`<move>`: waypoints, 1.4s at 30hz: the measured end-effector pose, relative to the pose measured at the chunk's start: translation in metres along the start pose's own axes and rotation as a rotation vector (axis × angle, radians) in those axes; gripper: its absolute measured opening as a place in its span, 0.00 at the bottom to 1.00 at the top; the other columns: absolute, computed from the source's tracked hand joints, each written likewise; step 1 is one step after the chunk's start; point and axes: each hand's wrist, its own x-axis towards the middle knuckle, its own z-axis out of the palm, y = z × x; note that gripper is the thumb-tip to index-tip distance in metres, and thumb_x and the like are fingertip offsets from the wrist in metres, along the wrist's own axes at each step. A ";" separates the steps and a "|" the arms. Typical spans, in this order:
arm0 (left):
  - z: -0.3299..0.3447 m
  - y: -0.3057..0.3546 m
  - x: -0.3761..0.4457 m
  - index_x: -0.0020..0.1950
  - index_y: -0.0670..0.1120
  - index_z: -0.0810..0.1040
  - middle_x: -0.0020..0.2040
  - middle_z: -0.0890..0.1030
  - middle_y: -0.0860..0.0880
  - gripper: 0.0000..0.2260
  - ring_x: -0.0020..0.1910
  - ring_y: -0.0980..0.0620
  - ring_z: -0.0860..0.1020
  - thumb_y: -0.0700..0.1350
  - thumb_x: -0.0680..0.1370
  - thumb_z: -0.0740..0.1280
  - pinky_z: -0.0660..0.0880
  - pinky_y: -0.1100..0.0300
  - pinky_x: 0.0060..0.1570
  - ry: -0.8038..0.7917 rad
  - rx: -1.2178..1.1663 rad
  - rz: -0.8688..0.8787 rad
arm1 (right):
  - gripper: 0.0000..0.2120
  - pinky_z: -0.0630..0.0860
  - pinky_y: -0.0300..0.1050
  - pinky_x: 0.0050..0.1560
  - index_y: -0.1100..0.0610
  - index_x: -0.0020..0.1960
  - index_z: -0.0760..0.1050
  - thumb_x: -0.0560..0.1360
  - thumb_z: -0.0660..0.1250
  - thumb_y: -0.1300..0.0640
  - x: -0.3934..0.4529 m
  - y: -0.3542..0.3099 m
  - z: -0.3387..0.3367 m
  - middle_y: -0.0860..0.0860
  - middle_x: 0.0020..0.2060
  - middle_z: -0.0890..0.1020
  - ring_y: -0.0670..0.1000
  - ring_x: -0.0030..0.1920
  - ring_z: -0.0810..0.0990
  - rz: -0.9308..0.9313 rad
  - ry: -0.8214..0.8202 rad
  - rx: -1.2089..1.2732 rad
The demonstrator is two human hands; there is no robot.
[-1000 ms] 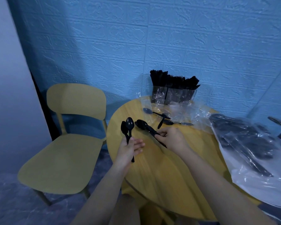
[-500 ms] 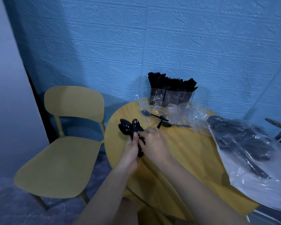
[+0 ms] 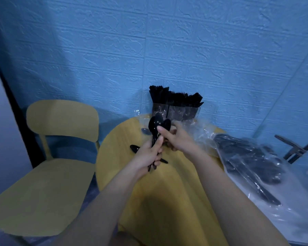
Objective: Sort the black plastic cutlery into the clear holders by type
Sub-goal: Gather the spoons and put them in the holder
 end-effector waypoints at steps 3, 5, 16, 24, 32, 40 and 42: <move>0.014 0.011 0.026 0.56 0.48 0.69 0.30 0.66 0.51 0.07 0.24 0.56 0.64 0.49 0.82 0.59 0.63 0.64 0.25 -0.056 0.386 0.063 | 0.32 0.68 0.36 0.27 0.54 0.66 0.63 0.71 0.68 0.38 0.015 -0.002 -0.025 0.51 0.45 0.77 0.47 0.35 0.75 0.003 0.050 0.030; 0.026 0.014 0.048 0.61 0.49 0.68 0.35 0.71 0.52 0.09 0.29 0.55 0.68 0.48 0.82 0.58 0.68 0.65 0.28 -0.061 0.599 0.146 | 0.31 0.66 0.35 0.24 0.54 0.63 0.63 0.70 0.70 0.39 0.026 0.000 -0.041 0.49 0.41 0.75 0.46 0.33 0.73 0.035 0.081 -0.023; 0.077 0.016 0.159 0.47 0.51 0.70 0.37 0.74 0.54 0.03 0.28 0.58 0.70 0.45 0.79 0.63 0.68 0.68 0.27 -0.162 0.674 0.229 | 0.13 0.62 0.38 0.21 0.57 0.49 0.69 0.70 0.72 0.59 0.096 0.038 -0.118 0.54 0.25 0.73 0.51 0.21 0.69 0.042 0.305 0.163; 0.071 0.022 0.219 0.57 0.44 0.76 0.51 0.80 0.50 0.12 0.47 0.56 0.76 0.48 0.77 0.68 0.68 0.69 0.41 -0.061 0.761 0.323 | 0.09 0.69 0.37 0.25 0.61 0.45 0.70 0.73 0.70 0.59 0.132 0.045 -0.157 0.53 0.22 0.74 0.46 0.18 0.69 -0.077 0.522 0.101; 0.059 0.015 0.246 0.73 0.46 0.63 0.70 0.65 0.48 0.25 0.68 0.48 0.64 0.38 0.77 0.63 0.65 0.55 0.61 0.062 1.729 0.447 | 0.10 0.70 0.31 0.25 0.58 0.48 0.69 0.73 0.70 0.61 0.163 0.034 -0.178 0.53 0.31 0.77 0.42 0.20 0.73 -0.233 0.728 0.110; 0.070 0.011 0.257 0.72 0.45 0.63 0.67 0.65 0.47 0.23 0.66 0.47 0.64 0.38 0.77 0.62 0.64 0.55 0.60 0.118 1.692 0.444 | 0.11 0.73 0.35 0.26 0.57 0.50 0.68 0.74 0.70 0.60 0.197 0.045 -0.160 0.55 0.37 0.79 0.42 0.21 0.74 -0.242 0.675 0.009; 0.069 0.010 0.258 0.72 0.46 0.64 0.67 0.66 0.47 0.22 0.66 0.48 0.65 0.39 0.77 0.62 0.65 0.55 0.60 0.133 1.657 0.449 | 0.10 0.72 0.34 0.24 0.58 0.50 0.68 0.74 0.69 0.60 0.201 0.047 -0.157 0.55 0.37 0.78 0.42 0.20 0.74 -0.226 0.674 0.005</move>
